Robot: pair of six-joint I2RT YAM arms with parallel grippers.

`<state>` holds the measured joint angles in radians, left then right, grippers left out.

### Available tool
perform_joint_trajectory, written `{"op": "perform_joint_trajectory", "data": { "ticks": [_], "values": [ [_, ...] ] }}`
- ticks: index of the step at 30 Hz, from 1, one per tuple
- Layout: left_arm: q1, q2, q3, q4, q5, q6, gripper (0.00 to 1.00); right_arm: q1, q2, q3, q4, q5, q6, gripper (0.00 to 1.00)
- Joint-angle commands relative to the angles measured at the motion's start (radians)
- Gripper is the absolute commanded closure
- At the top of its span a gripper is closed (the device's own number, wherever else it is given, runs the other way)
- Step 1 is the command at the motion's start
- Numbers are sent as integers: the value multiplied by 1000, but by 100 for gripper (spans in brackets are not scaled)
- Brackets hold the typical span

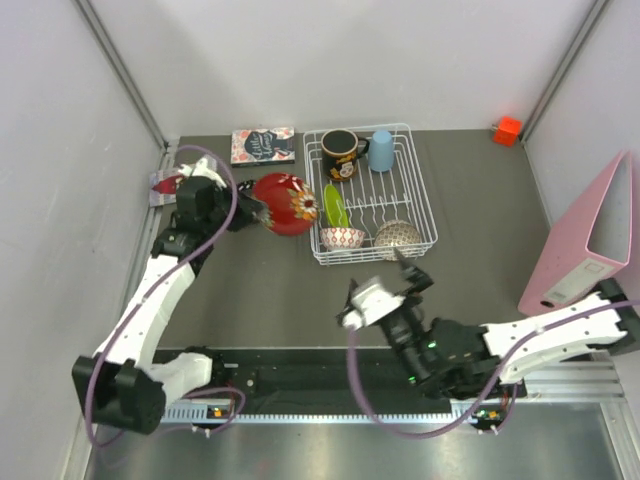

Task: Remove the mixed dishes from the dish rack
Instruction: Place the plate at the center of the board.

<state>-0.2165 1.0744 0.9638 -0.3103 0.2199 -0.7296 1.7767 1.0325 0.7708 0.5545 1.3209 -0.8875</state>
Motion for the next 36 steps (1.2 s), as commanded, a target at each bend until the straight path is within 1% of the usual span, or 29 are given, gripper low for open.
{"op": "perform_joint_trajectory", "data": {
  "ticks": [1, 2, 4, 5, 6, 7, 8, 9, 10, 11, 12, 14, 15, 17, 20, 28, 32, 36],
  "values": [
    [118, 114, 73, 39, -112, -117, 100, 3, -162, 62, -177, 58, 362, 0],
    [168, 131, 69, 90, -100, -126, 100, 1, -187, 55, -173, 49, 378, 0],
    [210, 185, 58, 140, -109, -160, 100, 1, -253, 18, -137, 40, 390, 1],
    [265, 209, 56, 208, -82, -166, 100, 1, -270, -4, -122, 38, 398, 0],
    [279, 235, 58, 227, -77, -168, 100, 1, -300, -13, -123, 37, 412, 0],
    [298, 295, 87, 231, -79, -168, 100, 1, -311, -21, -128, 40, 439, 0],
    [305, 327, 102, 241, -53, -163, 100, 1, -322, -40, -134, 41, 449, 0],
    [308, 358, 113, 296, -30, -150, 100, 0, -342, -51, -137, 41, 461, 0],
    [313, 414, 139, 303, -28, -143, 100, 3, -350, -60, -140, 41, 479, 0],
    [318, 441, 148, 338, -19, -143, 100, 1, -356, -76, -145, 41, 489, 0],
    [322, 468, 154, 396, 22, -142, 100, 0, -367, -82, -146, 41, 495, 0],
    [328, 547, 187, 418, 45, -142, 100, 1, -370, -90, -156, 43, 515, 1],
    [330, 571, 199, 440, 88, -136, 100, 1, -371, -90, -175, 47, 521, 0],
    [335, 639, 242, 448, 124, -122, 100, 0, -371, -90, -195, 54, 545, 0],
    [339, 683, 270, 454, 142, -105, 100, 0, -382, -97, -225, 58, 575, 0],
    [374, 708, 220, 487, 147, -73, 100, 1, -397, -107, -320, 67, 680, 0],
    [402, 729, 193, 499, 168, -76, 100, 1, -387, -108, -349, 66, 705, 0],
    [407, 769, 187, 488, 176, -70, 100, 0, -371, -105, -350, 67, 708, 1]
  ]
}}
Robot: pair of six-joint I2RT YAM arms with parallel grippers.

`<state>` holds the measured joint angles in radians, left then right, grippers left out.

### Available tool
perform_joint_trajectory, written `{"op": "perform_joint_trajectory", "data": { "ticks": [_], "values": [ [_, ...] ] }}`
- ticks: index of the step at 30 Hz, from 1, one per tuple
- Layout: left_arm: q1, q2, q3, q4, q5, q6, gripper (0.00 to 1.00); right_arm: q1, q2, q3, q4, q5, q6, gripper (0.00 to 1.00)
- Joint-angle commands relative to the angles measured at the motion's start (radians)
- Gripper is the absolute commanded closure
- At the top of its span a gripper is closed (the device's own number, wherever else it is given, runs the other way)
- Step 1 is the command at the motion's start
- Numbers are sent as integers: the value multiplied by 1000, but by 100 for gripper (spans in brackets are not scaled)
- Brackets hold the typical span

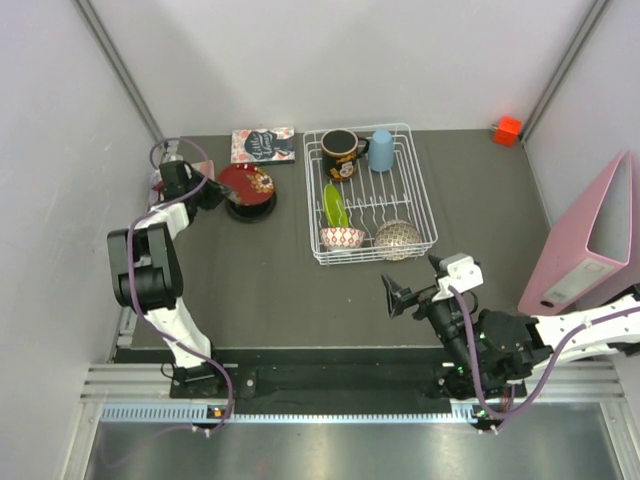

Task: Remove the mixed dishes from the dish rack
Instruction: Place the plate at the center of the board.

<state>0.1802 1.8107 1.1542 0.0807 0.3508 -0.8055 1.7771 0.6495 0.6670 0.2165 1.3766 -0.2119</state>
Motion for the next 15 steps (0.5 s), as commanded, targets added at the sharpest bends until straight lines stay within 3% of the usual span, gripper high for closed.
{"op": "perform_joint_trajectory", "data": {
  "ticks": [1, 15],
  "values": [
    [11, 39, -5, 99, 48, 5, 100, 1, 16, 0, -12, 12, 32, 0],
    [10, 81, -73, 117, 56, -14, 100, -7, 45, -14, 0, 9, 40, 0]
  ]
}}
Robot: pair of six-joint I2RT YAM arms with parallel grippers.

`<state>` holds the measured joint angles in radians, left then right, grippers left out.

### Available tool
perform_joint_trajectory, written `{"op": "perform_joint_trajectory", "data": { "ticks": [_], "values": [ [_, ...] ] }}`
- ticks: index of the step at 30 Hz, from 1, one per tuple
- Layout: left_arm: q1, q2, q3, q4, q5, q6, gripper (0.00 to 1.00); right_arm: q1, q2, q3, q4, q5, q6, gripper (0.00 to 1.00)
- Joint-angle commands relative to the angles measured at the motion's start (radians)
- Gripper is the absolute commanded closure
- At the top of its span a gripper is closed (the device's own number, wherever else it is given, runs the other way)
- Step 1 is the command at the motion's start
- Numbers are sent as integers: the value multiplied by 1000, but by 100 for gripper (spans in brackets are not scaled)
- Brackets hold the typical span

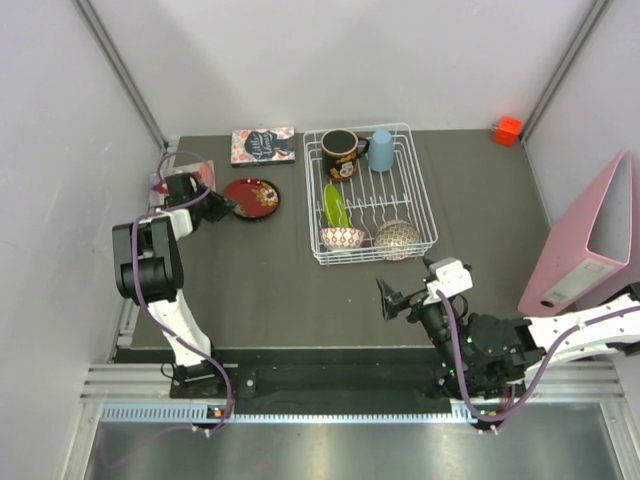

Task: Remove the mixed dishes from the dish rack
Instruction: Place the plate at the center of the board.

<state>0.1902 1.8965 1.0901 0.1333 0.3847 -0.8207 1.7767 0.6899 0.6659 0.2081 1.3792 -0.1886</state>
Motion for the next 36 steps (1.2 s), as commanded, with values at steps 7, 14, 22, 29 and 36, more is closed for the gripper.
{"op": "perform_joint_trajectory", "data": {
  "ticks": [7, 14, 22, 29, 36],
  "values": [
    [2, -20, -6, 16, 20, 15, 57, -7, 7, -19, -1, 3, 34, 0],
    [0, -63, 20, -70, -18, 23, 29, -7, 22, -15, -24, -6, 73, 0],
    [2, -77, 111, -314, -174, 75, 25, -7, 49, -11, -38, -17, 95, 0],
    [-5, -66, 156, -390, -204, 94, 19, -6, 69, -6, -39, -25, 107, 0],
    [-12, -59, 159, -350, -125, 81, 23, -7, 80, -8, -39, -25, 110, 0]
  ]
}}
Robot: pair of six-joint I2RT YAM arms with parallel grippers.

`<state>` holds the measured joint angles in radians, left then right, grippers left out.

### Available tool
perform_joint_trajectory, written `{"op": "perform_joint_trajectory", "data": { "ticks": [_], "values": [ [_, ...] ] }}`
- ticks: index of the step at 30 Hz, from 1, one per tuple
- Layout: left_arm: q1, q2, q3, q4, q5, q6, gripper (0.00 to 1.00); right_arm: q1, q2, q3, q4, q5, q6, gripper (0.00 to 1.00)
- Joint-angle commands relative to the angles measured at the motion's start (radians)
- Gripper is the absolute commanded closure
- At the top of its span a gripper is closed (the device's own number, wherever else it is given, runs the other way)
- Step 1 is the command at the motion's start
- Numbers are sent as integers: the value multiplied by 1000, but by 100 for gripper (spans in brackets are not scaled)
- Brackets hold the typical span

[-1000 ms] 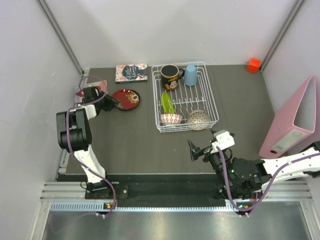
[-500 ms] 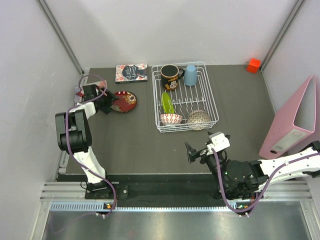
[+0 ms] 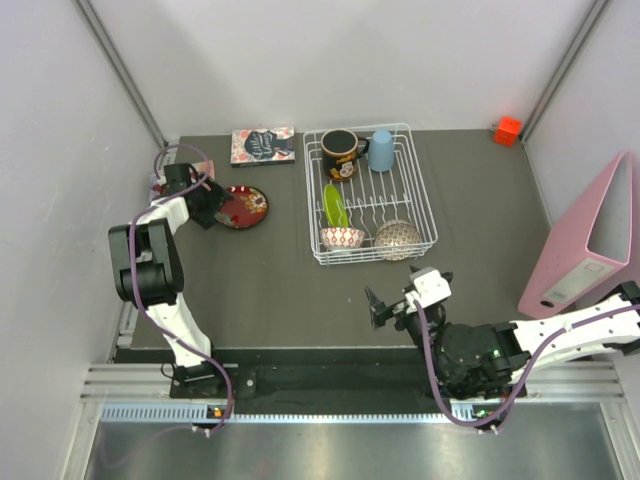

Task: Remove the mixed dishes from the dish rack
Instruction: Place the plate at the center of the board.

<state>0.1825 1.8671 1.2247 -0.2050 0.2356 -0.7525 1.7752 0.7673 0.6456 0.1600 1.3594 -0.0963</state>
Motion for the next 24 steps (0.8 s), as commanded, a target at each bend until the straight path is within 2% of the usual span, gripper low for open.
{"op": "perform_joint_trajectory", "data": {
  "ticks": [1, 6, 9, 12, 14, 16, 17, 24],
  "values": [
    [-5, -31, 21, -11, 25, 10, 23, -5, 4, 12, 9, -5, 21, 0],
    [-8, -32, 9, -5, 33, 7, 34, -5, 13, 12, 9, -8, 20, 0],
    [-8, -43, -10, -2, 44, -1, 36, -5, 23, 12, 10, -9, 21, 0],
    [-11, -57, -17, -14, 25, -5, 29, -7, 27, 11, 12, -13, 24, 0],
    [-12, -71, -14, -37, 13, 2, 17, -7, 30, 9, 15, -16, 24, 0],
    [-14, -81, -2, -65, -16, 15, 12, -7, 33, 9, 16, -17, 26, 0],
    [-14, -83, 2, -80, -25, 19, 1, -7, 33, 9, 16, -19, 26, 0],
    [-15, -88, 39, -145, -74, 31, 1, -7, 32, 5, 18, -22, 29, 0]
  ]
}}
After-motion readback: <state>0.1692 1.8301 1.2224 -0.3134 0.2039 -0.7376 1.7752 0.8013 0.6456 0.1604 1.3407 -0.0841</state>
